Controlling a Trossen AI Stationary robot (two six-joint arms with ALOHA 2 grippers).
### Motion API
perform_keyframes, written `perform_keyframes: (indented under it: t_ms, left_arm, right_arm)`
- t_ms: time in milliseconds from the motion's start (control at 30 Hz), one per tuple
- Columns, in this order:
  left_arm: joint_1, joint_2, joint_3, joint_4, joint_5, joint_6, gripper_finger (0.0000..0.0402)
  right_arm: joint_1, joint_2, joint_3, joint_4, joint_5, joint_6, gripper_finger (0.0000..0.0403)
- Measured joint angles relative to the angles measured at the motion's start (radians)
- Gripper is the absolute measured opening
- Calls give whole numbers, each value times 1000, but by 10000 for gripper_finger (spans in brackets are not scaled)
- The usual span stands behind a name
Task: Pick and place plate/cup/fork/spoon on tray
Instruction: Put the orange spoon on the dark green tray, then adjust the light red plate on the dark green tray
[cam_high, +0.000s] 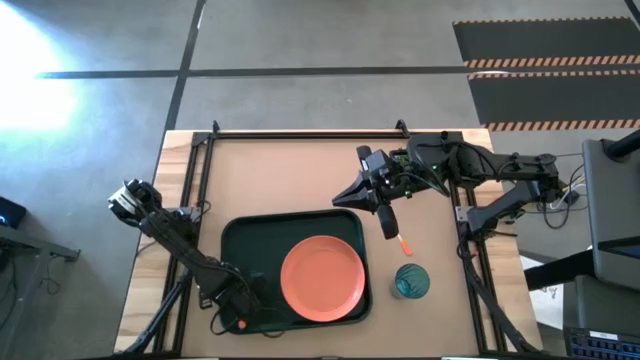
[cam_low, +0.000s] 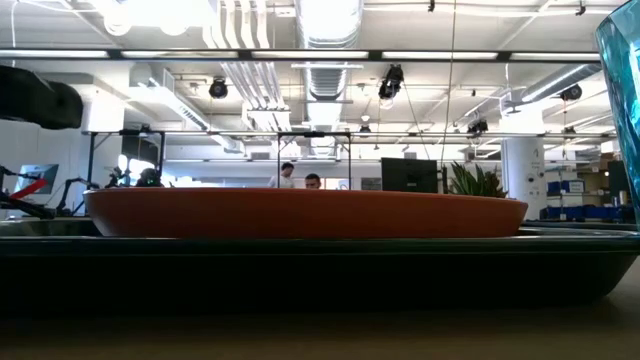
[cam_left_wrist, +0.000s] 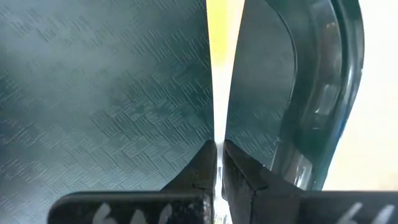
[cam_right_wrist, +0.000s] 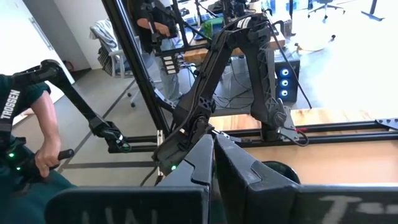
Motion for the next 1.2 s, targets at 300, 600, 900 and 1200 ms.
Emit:
perform_keyframes:
  t_ms: [300,600,900,1200]
  left_arm:
    - [-2,0,-6,2,1,-63,4]
    - [-2,0,-6,0,1,-81,45]
    - [12,-3,35,-102,-323,-107,63]
    - [153,-181,128,-268,-583,-770,63]
  right_arm:
    - [0,0,0,0,0,0,9]
    - [0,0,0,0,0,0,9]
    - [0,0,0,-21,0,0,9]
    - [0,31,0,-177,57,87,9]
